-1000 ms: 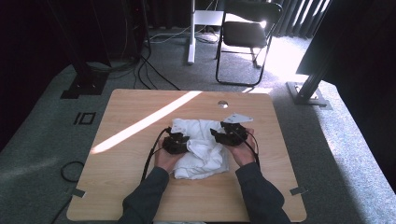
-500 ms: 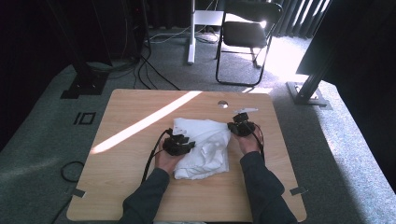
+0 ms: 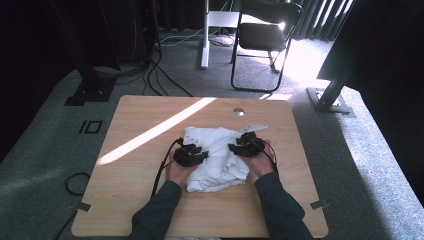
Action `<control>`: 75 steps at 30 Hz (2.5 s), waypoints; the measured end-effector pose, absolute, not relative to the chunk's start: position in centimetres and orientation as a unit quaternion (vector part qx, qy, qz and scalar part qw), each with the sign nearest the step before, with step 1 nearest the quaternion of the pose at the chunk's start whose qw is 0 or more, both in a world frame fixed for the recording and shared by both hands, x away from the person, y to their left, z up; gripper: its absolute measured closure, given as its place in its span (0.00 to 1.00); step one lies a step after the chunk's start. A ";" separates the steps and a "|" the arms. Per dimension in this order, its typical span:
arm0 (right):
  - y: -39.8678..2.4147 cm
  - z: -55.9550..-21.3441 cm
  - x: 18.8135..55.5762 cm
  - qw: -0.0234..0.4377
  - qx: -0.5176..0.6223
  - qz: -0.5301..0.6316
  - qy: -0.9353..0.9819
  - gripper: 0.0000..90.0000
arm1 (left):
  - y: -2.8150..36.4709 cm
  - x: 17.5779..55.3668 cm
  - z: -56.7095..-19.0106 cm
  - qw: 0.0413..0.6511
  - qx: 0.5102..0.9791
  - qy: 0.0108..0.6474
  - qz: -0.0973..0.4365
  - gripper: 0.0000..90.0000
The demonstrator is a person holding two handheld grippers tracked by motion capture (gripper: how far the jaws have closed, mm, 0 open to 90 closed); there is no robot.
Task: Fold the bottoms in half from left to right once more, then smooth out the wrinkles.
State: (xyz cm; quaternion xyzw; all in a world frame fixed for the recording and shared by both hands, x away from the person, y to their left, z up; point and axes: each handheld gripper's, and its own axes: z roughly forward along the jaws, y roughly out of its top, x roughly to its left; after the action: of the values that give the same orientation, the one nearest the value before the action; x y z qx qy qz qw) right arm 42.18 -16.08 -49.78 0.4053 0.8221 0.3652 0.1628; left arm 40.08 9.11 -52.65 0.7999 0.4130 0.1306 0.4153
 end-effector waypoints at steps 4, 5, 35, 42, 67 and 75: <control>-17.4 -50.8 41.9 0.174 0.434 0.332 0.819 0.86 | 9.1 40.0 -52.7 0.416 0.799 0.413 0.133 0.69; -17.8 -50.7 41.6 0.190 0.437 0.318 0.820 0.83 | 9.1 40.1 -52.7 0.417 0.799 0.413 0.131 0.69; -22.6 -51.3 32.3 0.125 0.425 0.377 0.813 0.65 | 9.0 40.5 -52.6 0.416 0.796 0.417 0.137 0.69; -20.9 -48.0 32.4 0.158 0.391 0.454 0.785 0.49 | 9.1 41.1 -51.8 0.425 0.788 0.425 0.133 0.65; -17.4 -55.1 36.5 0.157 0.427 0.351 0.818 0.59 | 11.0 33.8 -52.6 0.423 0.801 0.390 0.165 0.59; -16.0 -55.0 39.9 0.167 0.435 0.346 0.814 0.54 | 11.8 36.8 -52.7 0.432 0.781 0.413 0.180 0.55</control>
State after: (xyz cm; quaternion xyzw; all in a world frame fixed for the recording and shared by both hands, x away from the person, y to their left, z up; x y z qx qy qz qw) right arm 39.94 -16.05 -54.96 0.4352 0.8144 0.3456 0.1670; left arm 36.78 11.76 -52.67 0.7813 0.4127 0.1799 0.4323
